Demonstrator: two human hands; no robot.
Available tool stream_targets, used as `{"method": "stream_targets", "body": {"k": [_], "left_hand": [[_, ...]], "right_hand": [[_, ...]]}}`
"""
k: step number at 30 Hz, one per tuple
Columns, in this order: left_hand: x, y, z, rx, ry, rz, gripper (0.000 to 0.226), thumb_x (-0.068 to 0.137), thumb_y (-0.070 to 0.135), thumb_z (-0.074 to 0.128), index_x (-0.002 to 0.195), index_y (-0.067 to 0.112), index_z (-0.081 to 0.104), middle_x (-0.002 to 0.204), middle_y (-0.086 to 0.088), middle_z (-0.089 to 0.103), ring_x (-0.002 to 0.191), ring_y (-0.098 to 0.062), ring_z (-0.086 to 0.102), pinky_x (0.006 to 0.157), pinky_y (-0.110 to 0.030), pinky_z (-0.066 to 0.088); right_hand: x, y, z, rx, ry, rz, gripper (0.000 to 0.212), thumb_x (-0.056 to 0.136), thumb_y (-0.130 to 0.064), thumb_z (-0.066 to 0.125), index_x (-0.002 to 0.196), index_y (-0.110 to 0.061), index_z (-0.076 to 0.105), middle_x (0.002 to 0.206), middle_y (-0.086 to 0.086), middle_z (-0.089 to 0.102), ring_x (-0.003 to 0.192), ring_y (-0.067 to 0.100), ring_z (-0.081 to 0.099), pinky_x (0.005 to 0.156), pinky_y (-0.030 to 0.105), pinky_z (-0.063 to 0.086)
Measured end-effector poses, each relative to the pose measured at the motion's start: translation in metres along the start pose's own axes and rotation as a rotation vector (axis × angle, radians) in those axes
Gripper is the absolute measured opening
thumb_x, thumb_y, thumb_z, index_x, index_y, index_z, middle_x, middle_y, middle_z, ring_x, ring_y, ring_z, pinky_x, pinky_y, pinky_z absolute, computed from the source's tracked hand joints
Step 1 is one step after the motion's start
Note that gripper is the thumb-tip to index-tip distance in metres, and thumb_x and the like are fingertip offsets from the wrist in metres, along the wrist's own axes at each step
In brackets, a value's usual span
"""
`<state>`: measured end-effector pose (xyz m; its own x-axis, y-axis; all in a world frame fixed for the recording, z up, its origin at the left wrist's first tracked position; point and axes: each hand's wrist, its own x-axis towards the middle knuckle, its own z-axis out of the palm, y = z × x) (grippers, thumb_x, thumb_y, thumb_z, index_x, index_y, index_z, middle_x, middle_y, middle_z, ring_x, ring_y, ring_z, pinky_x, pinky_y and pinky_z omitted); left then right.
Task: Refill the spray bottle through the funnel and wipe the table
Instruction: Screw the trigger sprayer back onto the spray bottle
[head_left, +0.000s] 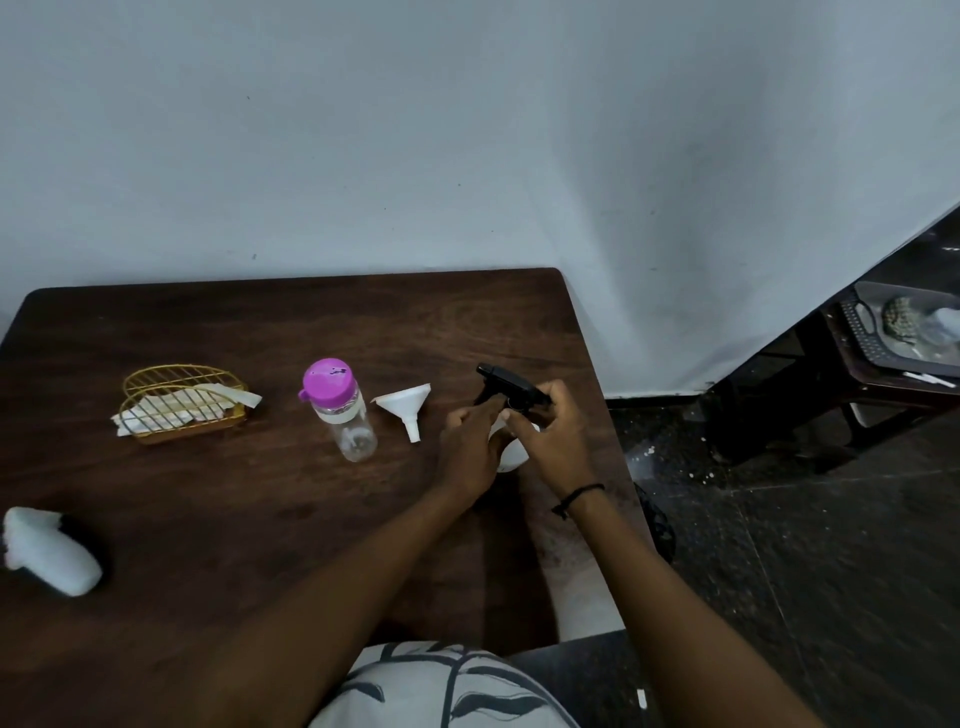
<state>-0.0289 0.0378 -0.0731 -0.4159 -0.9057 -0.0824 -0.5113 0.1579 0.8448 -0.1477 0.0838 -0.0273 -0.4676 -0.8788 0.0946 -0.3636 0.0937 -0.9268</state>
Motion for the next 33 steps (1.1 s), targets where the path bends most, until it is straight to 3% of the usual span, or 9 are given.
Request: {"method": "stream_targets", "body": {"k": [3, 4, 9, 12, 15, 20, 24, 28, 33], "left_hand": [[-0.002, 0.002, 0.001, 0.038, 0.018, 0.028, 0.04, 0.097, 0.026, 0.056, 0.136, 0.033, 0.05, 0.131, -0.012, 0.058, 0.129, -0.027, 0.048, 0.093, -0.032, 0.043], [-0.002, 0.003, 0.0, 0.047, 0.02, 0.037, 0.038, 0.097, 0.026, 0.056, 0.134, 0.034, 0.051, 0.13, -0.011, 0.059, 0.129, -0.027, 0.048, 0.093, -0.033, 0.044], [0.001, 0.003, 0.0, 0.172, -0.022, 0.083, 0.031, 0.101, 0.022, 0.05, 0.128, 0.013, 0.061, 0.131, -0.01, 0.064, 0.131, -0.03, 0.047, 0.103, -0.043, 0.046], [0.003, 0.002, 0.0, 0.187, -0.036, 0.073, 0.031, 0.102, 0.022, 0.048, 0.125, 0.007, 0.063, 0.131, -0.011, 0.064, 0.131, -0.031, 0.047, 0.105, -0.045, 0.044], [0.004, -0.001, 0.0, 0.141, -0.039, 0.057, 0.026, 0.101, 0.022, 0.049, 0.121, 0.013, 0.063, 0.126, -0.011, 0.065, 0.13, -0.029, 0.047, 0.1, -0.046, 0.048], [0.005, -0.007, 0.0, 0.043, -0.075, -0.001, 0.035, 0.1, 0.032, 0.051, 0.134, 0.026, 0.055, 0.137, -0.008, 0.057, 0.132, -0.023, 0.046, 0.104, -0.041, 0.047], [0.009, -0.007, 0.002, 0.097, -0.084, -0.022, 0.032, 0.099, 0.03, 0.051, 0.13, 0.027, 0.055, 0.136, -0.008, 0.056, 0.13, -0.022, 0.047, 0.1, -0.034, 0.046], [0.006, -0.005, 0.002, 0.128, -0.056, 0.034, 0.023, 0.099, 0.03, 0.048, 0.116, 0.02, 0.06, 0.12, -0.008, 0.066, 0.126, -0.025, 0.049, 0.095, -0.04, 0.048], [0.001, -0.003, -0.005, 0.122, -0.085, 0.043, 0.021, 0.094, 0.031, 0.046, 0.112, 0.026, 0.055, 0.119, -0.009, 0.062, 0.12, -0.022, 0.05, 0.092, -0.039, 0.051]], "right_hand": [[0.0, -0.002, 0.007, 0.002, 0.033, -0.029, 0.041, 0.081, -0.009, 0.077, 0.113, -0.022, 0.054, 0.107, -0.016, 0.059, 0.101, -0.007, 0.056, 0.086, 0.011, 0.047], [0.0, -0.002, 0.009, 0.006, 0.05, -0.02, 0.044, 0.08, -0.01, 0.078, 0.114, -0.023, 0.055, 0.109, -0.015, 0.058, 0.102, -0.009, 0.055, 0.085, 0.009, 0.046], [0.0, 0.0, 0.021, 0.106, 0.103, 0.065, 0.061, 0.076, -0.006, 0.079, 0.128, -0.02, 0.049, 0.127, 0.001, 0.053, 0.113, 0.007, 0.055, 0.09, 0.014, 0.051], [0.001, 0.001, 0.026, 0.095, 0.135, 0.066, 0.054, 0.075, -0.007, 0.079, 0.117, -0.025, 0.05, 0.12, 0.004, 0.055, 0.109, 0.014, 0.058, 0.09, 0.024, 0.054], [-0.001, 0.003, 0.022, 0.028, 0.167, 0.008, 0.039, 0.074, -0.016, 0.084, 0.098, -0.017, 0.053, 0.102, 0.009, 0.058, 0.094, 0.022, 0.061, 0.079, 0.029, 0.055], [-0.002, 0.007, 0.008, 0.028, 0.081, -0.057, 0.032, 0.079, -0.009, 0.077, 0.108, -0.012, 0.061, 0.108, -0.001, 0.065, 0.103, 0.015, 0.063, 0.089, 0.036, 0.057], [-0.001, 0.006, 0.006, -0.026, 0.09, -0.059, 0.043, 0.077, -0.021, 0.082, 0.11, -0.024, 0.055, 0.104, -0.013, 0.06, 0.098, 0.007, 0.06, 0.085, 0.021, 0.053], [-0.001, 0.008, 0.017, -0.156, 0.15, -0.11, 0.031, 0.076, -0.023, 0.084, 0.09, -0.01, 0.059, 0.092, 0.001, 0.053, 0.081, 0.011, 0.052, 0.07, 0.019, 0.045], [-0.007, 0.01, 0.011, -0.01, 0.077, -0.068, 0.029, 0.078, -0.006, 0.073, 0.104, -0.015, 0.061, 0.1, -0.003, 0.064, 0.093, 0.007, 0.061, 0.082, 0.02, 0.049]]}}
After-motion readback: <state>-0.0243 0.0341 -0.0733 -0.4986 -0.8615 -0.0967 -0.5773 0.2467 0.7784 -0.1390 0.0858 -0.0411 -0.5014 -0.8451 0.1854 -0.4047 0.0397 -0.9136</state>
